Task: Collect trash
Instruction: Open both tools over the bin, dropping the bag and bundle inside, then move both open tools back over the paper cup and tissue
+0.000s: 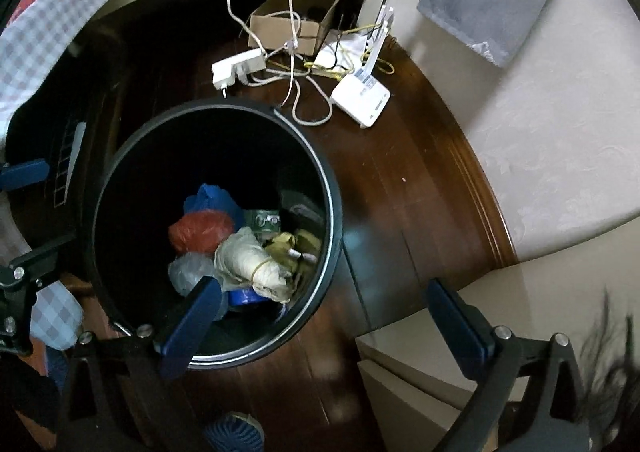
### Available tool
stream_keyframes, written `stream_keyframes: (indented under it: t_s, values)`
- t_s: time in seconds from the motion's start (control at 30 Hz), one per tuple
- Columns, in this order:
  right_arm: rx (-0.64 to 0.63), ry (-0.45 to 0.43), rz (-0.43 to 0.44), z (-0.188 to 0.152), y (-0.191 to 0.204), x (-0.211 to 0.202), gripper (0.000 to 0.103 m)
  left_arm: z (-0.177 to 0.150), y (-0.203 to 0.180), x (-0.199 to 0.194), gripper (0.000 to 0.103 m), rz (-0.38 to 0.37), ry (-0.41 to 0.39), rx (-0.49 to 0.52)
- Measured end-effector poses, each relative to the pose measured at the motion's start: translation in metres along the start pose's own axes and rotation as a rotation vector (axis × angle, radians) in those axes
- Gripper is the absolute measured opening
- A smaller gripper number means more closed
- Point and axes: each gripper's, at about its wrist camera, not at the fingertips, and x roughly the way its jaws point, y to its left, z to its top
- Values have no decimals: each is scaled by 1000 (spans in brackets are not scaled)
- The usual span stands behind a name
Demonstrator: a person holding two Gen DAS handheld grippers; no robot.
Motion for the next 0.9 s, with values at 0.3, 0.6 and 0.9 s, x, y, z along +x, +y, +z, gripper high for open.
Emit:
stream_keyframes:
  t_s: [0.3, 0.6, 0.9]
  values:
    - [20, -52, 2, 10, -2, -20, 103, 10, 2, -22, 102, 5, -55, 2]
    - [46, -108, -6, 13, -10, -43, 103, 17, -8, -39, 102, -2, -92, 18]
    - [91, -176, -12, 24, -25, -68, 103, 38, -14, -71, 103, 6, -183, 22]
